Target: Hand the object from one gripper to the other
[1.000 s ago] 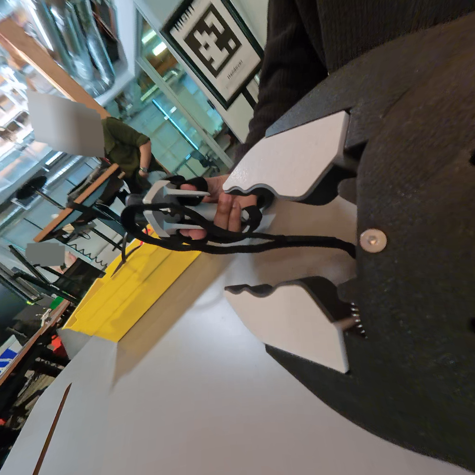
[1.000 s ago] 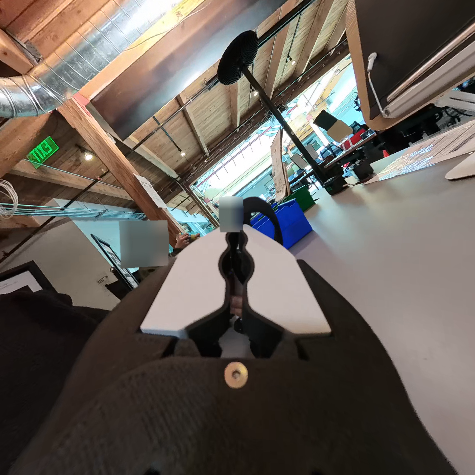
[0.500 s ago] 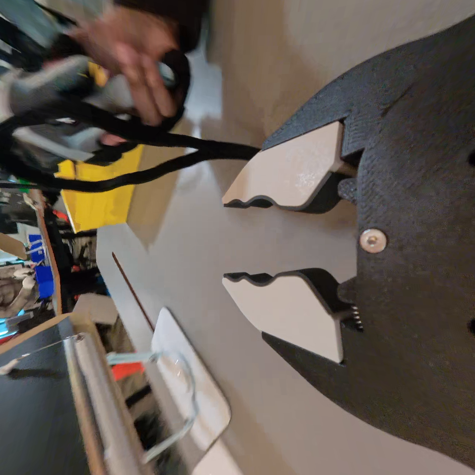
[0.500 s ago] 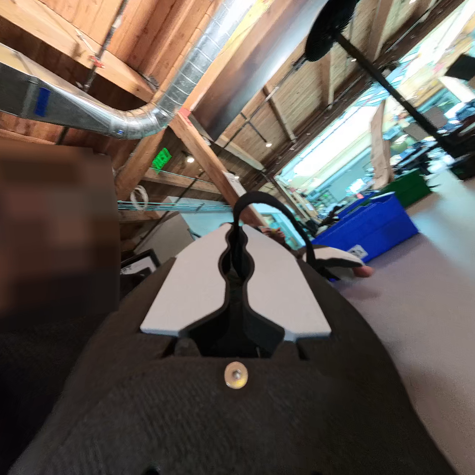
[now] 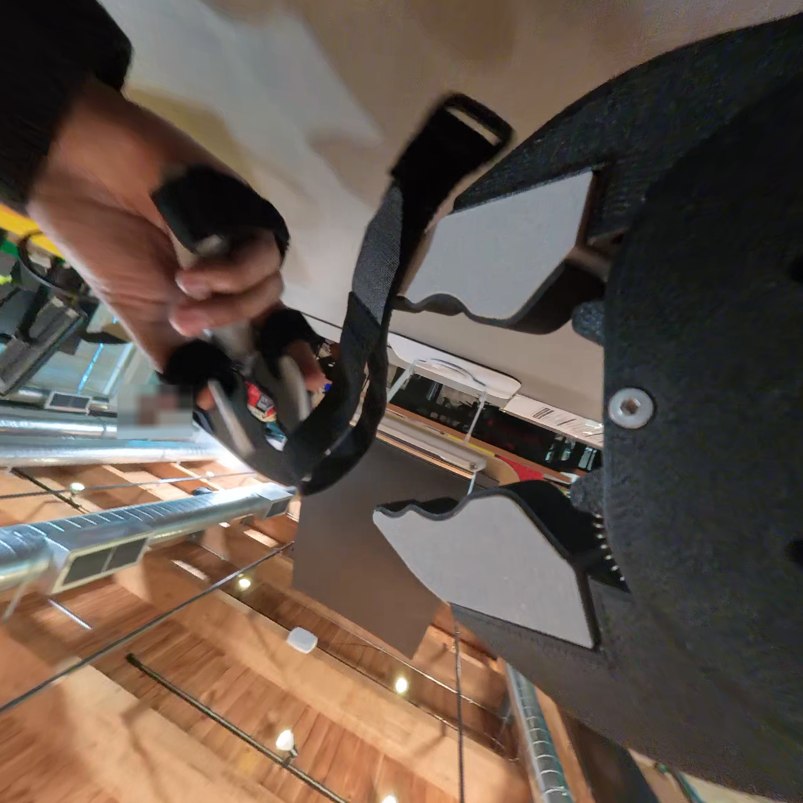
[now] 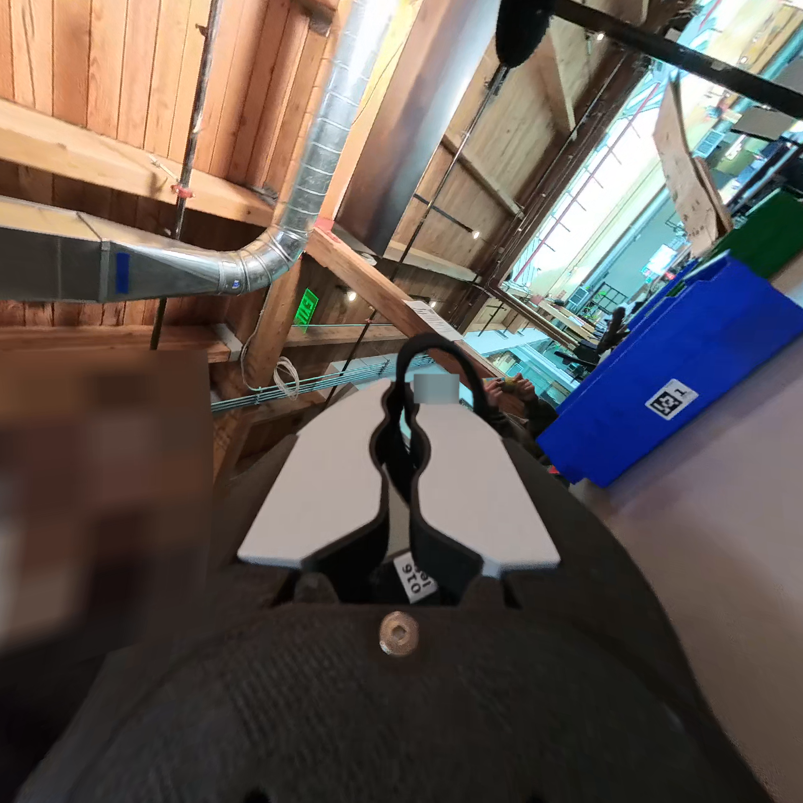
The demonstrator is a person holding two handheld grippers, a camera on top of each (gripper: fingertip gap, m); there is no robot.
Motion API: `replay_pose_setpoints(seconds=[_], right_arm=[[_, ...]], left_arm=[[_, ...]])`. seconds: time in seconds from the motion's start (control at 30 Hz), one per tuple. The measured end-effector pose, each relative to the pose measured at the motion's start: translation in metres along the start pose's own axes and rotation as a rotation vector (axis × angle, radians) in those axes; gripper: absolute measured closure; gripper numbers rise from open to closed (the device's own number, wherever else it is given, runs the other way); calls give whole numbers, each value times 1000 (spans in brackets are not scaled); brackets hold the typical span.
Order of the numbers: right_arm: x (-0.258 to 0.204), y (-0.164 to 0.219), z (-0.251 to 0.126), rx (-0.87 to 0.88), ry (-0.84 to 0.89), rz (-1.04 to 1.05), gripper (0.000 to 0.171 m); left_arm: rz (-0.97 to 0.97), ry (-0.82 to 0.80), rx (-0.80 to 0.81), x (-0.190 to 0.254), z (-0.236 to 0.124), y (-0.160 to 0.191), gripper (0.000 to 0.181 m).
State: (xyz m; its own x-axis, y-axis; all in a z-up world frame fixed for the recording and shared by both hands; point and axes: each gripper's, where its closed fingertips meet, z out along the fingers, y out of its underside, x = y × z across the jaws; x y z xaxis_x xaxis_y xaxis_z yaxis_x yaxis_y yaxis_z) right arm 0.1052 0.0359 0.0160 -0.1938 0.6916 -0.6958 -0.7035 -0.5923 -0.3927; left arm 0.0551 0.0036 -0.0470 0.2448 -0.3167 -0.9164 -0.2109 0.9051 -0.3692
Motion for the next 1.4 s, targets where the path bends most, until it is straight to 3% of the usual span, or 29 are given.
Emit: replay_pose_setpoints(seconds=[0.03, 0.3, 0.47, 0.63, 0.93, 1.13, 1.4], right_arm=[[5, 0, 0, 6, 10, 20, 168], [31, 1, -5, 0, 136, 40, 165], [44, -1, -12, 38, 220, 28, 137], [43, -8, -24, 68, 281, -43, 113], [32, 6, -39, -57, 466, -372, 115], [28, 14, -49, -193, 624, -689, 122], [49, 31, -58, -422, 716, -878, 117]], left_arm=[[29, 31, 9, 8, -1, -5, 101], [87, 124, 77, 39, -2, -34, 175], [13, 89, 58, 28, 1, -28, 176], [-357, 3, 33, -9, 7, -6, 176], [-1166, -10, 88, -54, 16, 45, 176], [-1304, 143, 61, -41, 30, 60, 176], [-1589, 469, 170, -31, 26, 52, 177]])
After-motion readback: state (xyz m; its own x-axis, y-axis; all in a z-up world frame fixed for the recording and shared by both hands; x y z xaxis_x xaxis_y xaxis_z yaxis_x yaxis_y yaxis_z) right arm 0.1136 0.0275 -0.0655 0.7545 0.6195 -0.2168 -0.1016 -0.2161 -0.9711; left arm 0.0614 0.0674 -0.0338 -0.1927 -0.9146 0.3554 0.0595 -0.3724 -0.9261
